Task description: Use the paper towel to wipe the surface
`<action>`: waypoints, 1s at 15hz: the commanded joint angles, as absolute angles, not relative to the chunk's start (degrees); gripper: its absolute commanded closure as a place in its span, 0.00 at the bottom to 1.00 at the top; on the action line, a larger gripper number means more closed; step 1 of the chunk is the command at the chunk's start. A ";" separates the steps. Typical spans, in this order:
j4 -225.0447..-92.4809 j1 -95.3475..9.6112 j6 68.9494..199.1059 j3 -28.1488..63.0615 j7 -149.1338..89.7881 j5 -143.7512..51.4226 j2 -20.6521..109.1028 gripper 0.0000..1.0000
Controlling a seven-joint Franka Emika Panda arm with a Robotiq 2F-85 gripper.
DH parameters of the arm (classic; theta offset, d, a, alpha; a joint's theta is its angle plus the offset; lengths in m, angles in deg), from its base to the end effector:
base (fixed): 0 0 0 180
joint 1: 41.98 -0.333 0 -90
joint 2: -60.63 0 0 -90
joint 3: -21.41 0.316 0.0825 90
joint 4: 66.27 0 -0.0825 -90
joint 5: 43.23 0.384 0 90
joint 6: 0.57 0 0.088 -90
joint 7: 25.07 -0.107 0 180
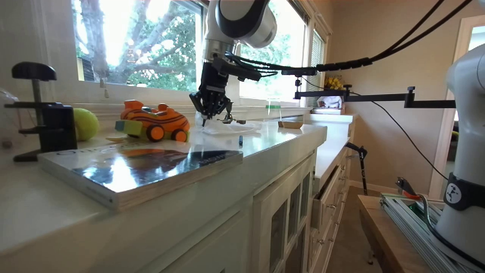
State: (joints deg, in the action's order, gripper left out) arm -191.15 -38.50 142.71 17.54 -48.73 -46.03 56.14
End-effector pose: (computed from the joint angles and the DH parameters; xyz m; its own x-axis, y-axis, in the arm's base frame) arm 0.5627 -0.0719 0.3792 0.8471 -0.4758 0.2368 -0.4768 -0.8772 -0.0567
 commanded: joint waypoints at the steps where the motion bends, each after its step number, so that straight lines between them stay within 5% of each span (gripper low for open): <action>1: -189.74 -39.90 142.03 18.51 -48.75 -43.11 55.97 0.98; 15: -191.41 -39.65 128.20 17.55 -48.15 -50.09 60.73 0.98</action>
State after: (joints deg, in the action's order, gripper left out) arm -190.63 -40.58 131.07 18.43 -47.27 -46.71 58.44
